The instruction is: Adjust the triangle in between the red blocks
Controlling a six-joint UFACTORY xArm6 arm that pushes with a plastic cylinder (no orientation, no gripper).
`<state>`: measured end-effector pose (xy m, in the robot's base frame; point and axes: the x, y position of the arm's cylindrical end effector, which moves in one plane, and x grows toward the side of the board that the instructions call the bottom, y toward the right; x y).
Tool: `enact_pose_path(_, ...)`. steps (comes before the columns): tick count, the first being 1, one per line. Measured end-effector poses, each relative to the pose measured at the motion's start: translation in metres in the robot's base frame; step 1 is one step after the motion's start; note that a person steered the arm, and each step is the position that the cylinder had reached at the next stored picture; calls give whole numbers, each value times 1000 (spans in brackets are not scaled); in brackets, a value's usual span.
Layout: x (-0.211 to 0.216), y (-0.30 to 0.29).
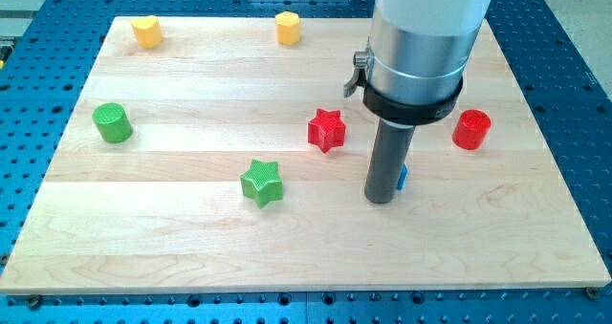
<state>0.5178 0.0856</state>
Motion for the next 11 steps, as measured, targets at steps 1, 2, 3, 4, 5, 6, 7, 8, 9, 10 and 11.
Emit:
enact_pose_path(1, -35, 5)
enact_pose_path(2, -67, 4)
enact_pose_path(3, -39, 2)
enact_pose_path(4, -42, 2)
enact_pose_path(5, -79, 2)
enact_pose_path(6, -88, 2)
enact_pose_path(7, -70, -3)
enact_pose_path(8, -36, -5)
enact_pose_path(9, -11, 17)
enact_pose_path(10, -44, 40)
enact_pose_path(11, -70, 45)
